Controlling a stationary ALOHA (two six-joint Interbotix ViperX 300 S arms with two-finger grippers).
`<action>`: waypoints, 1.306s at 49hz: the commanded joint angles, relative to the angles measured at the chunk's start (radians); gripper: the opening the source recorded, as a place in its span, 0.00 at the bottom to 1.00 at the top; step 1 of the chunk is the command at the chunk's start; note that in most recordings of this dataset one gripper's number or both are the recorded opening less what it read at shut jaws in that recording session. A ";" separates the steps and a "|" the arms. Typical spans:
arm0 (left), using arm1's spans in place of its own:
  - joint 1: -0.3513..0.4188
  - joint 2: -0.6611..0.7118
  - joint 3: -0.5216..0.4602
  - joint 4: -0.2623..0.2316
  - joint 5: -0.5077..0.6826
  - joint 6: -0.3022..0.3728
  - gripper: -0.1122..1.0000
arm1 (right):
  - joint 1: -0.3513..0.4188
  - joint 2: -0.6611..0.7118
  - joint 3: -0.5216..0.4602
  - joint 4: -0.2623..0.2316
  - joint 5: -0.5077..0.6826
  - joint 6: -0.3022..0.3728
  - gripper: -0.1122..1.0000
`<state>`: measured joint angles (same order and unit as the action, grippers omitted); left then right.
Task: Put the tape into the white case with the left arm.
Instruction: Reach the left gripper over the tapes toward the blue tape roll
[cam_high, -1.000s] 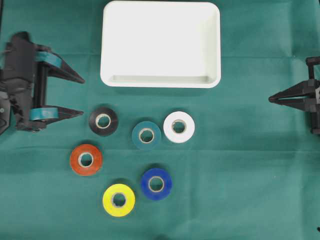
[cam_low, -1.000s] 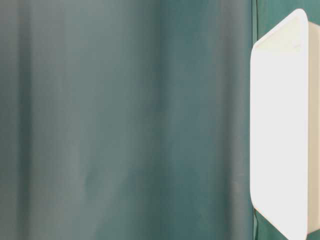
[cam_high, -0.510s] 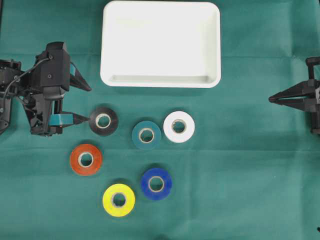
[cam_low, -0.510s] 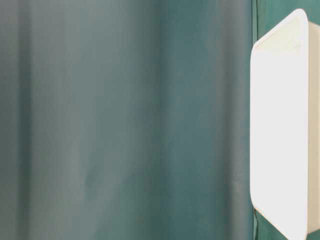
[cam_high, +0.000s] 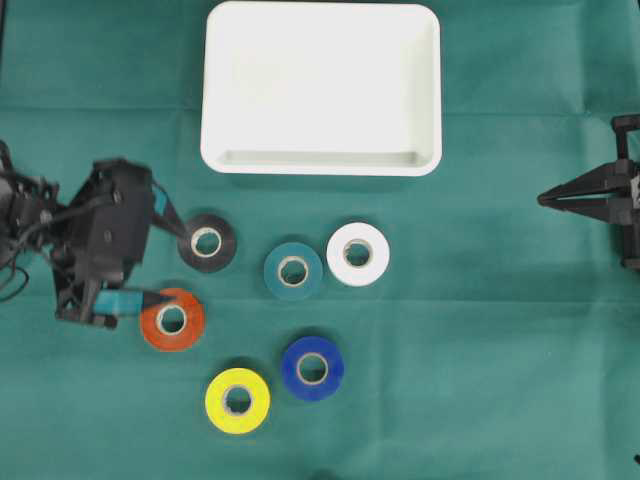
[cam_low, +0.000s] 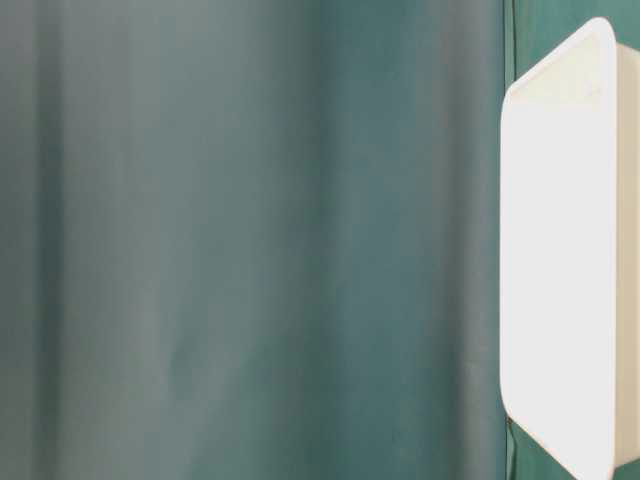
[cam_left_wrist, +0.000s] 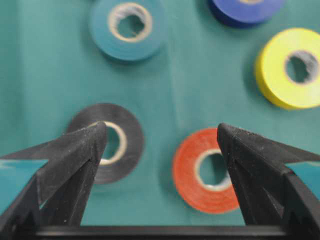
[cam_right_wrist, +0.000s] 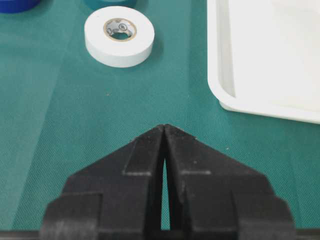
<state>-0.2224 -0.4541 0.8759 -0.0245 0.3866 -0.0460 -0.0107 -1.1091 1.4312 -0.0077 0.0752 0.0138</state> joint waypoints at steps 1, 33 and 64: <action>-0.044 0.006 -0.025 0.003 -0.008 0.002 0.99 | 0.000 0.008 -0.009 0.000 -0.011 0.002 0.01; -0.146 0.067 -0.071 0.002 -0.081 0.000 0.76 | 0.000 0.006 -0.003 0.000 -0.021 0.002 0.01; -0.101 0.353 -0.308 0.002 -0.089 -0.003 0.76 | 0.000 0.002 0.003 0.000 -0.023 0.002 0.01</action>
<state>-0.3283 -0.1135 0.6105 -0.0245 0.3053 -0.0476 -0.0107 -1.1121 1.4435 -0.0077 0.0614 0.0138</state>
